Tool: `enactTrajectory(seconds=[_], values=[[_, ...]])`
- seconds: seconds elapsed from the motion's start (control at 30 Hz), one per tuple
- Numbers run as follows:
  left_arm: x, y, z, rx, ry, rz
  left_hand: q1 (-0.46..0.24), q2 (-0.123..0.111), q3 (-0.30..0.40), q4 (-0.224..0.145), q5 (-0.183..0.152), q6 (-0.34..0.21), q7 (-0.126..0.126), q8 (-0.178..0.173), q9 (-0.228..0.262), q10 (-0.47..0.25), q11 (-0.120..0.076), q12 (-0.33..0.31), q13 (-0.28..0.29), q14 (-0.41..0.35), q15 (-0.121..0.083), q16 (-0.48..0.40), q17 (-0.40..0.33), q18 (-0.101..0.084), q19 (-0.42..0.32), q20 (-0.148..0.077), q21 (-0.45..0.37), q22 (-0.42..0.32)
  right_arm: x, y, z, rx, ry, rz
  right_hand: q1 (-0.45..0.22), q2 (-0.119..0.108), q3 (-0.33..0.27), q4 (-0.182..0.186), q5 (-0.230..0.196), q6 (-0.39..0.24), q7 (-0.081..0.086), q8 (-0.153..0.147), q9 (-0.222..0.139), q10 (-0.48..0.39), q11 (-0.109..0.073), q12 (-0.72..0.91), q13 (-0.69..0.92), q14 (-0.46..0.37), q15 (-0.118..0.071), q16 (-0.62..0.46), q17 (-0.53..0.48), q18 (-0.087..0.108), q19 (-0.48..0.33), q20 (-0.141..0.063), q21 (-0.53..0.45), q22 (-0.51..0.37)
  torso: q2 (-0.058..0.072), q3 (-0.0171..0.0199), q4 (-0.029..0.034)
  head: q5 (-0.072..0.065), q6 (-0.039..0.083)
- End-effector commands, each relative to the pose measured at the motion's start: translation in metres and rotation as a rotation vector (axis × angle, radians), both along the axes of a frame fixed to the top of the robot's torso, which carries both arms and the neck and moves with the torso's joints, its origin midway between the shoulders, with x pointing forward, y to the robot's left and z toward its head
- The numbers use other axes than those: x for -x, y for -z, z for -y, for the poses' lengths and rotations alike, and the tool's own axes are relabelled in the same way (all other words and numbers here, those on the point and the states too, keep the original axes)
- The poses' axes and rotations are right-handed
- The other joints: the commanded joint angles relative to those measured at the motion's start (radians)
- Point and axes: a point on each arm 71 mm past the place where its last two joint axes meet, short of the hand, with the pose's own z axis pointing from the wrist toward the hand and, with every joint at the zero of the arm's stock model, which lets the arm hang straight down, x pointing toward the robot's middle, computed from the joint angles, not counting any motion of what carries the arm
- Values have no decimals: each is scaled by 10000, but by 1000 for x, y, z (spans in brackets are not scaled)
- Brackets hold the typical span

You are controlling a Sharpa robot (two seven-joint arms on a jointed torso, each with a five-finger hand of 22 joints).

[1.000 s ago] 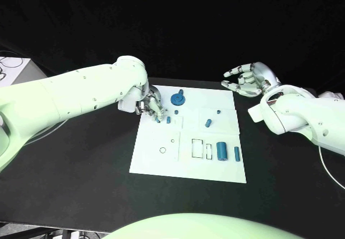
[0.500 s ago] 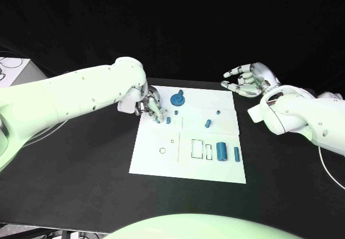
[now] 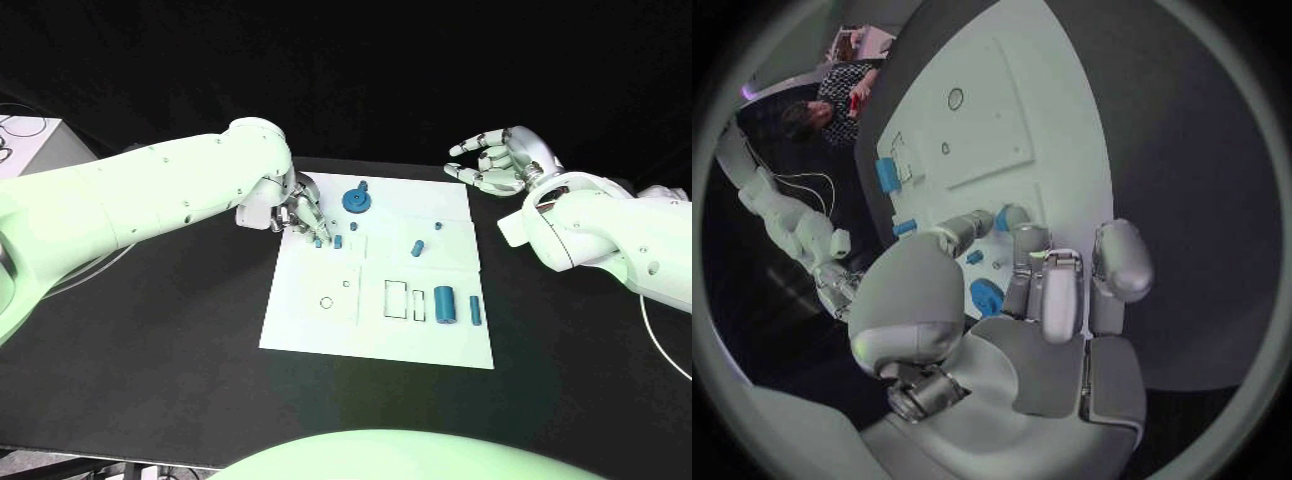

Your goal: Assemble the parts on the task board

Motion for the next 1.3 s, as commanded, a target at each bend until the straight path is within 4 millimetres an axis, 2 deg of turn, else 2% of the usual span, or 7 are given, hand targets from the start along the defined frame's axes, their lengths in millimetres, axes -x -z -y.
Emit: enactTrajectory(seconds=[0.03,0.67,0.87,1.17,1.2,1.23,1.3], values=[[0,8,-4,-247,-205,253,29,-8,-99,48,-58,-92,-14,-259,14,5,65,37,15,864,15,-30,1986,-85,-45,14,-64,-5,0,0,0,54,-110,38,-42,-95,71,12,51,-76,-4,47,-11,-71,2,-15,498,554,60,-44,1660,-66,1046,22,44,2631,6,5,-8,4,10],[4,3,-16,322,-530,759,210,-74,-747,520,-97,-53,-30,-257,42,12,53,37,31,855,3,-44,1962,-79,-45,6,-96,-35,0,0,1,56,-91,20,-55,-105,84,13,51,-88,-2,45,-14,-78,4,-20,491,553,61,-46,1658,-66,1046,22,44,2631,4,-5,-11,-11,55],[4,-9,-20,1406,-907,1165,663,3,-917,692,18,-249,26,-329,57,-381,102,-220,-401,664,39,-251,1545,29,-369,29,-442,-583,0,1,1,55,-74,5,-55,-105,84,13,51,-88,-2,45,-14,-78,4,-20,491,553,61,-46,1658,-66,1046,22,44,2631,0,2,-6,-22,82],[6,-32,-28,2875,-1319,2290,985,-91,-1184,979,12,-513,141,-353,110,-825,206,-421,-792,491,121,-436,1192,109,-621,94,-736,-1004,1,2,2,53,-50,-8,-55,-105,84,13,51,-88,-2,45,-14,-78,4,-20,491,553,61,-46,1658,-66,1046,22,44,2631,3,-2,-11,-40,131],[6,-35,-27,3192,-1329,2488,1082,-118,-1273,1077,-4,-576,169,-339,129,-963,240,-466,-909,410,146,-520,1035,150,-748,120,-880,-1215,1,2,3,52,-48,-9,-55,-105,84,13,51,-88,-2,45,-14,-78,4,-20,491,553,61,-46,1658,-66,1046,22,44,2631,2,-2,-11,-37,136],[7,-38,-27,3518,-1309,2687,1287,-143,-1383,1213,2,-774,256,-375,122,-1575,323,-823,-1601,266,220,-656,797,226,-1002,165,-1166,-1620,1,2,3,51,-46,-10,-55,-105,84,13,51,-88,-2,45,-14,-78,4,-20,491,553,61,-46,1658,-66,1046,22,44,2631,5,2,-10,-39,160],[9,-43,-24,4107,-1203,3043,1820,-99,-1457,1347,59,-1110,396,-555,-28,-1981,463,-984,-1848,55,340,-848,427,280,-1184,254,-1415,-1934,1,3,3,50,-42,-9,-55,-105,84,13,51,-88,-2,45,-14,-78,4,-20,491,553,61,-46,1658,-66,1046,22,44,2631,9,7,-7,-54,191]])
